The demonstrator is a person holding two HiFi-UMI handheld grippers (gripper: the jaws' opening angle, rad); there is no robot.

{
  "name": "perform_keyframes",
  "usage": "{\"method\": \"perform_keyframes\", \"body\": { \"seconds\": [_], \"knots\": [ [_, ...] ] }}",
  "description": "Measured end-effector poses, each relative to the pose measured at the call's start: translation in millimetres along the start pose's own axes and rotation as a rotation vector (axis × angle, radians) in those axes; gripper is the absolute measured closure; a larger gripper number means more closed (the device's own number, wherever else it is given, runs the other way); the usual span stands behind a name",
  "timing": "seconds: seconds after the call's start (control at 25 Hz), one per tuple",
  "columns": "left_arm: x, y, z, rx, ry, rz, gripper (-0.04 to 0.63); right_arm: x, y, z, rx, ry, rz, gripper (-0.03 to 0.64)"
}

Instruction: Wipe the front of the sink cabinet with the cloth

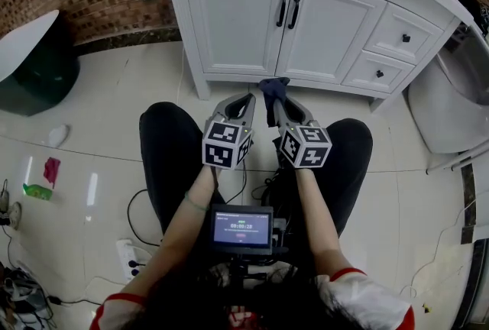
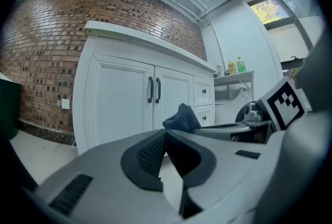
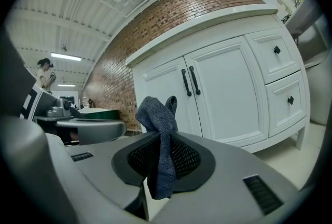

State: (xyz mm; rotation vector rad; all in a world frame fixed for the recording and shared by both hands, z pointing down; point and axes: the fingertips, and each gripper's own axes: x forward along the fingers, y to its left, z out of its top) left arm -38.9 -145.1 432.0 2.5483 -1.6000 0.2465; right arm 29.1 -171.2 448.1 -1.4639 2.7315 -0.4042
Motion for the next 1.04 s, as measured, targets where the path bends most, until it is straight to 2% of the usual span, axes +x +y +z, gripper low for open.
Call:
{"method": "perform_keyframes", "body": {
  "seconds": [0.2,1.04],
  "knots": [
    [1.7,4.0,3.4,-0.038,-0.02,0.009,0.575,1.1,-2.5,-0.5,-0.003,0.006,0.007,0.555],
    [4.6,7.4,-2.6,-0.046,-0.003,0.018,0.575,5.9,-2.8,-10.8,0.021,0.031,0.014,0.555]
  ]
}}
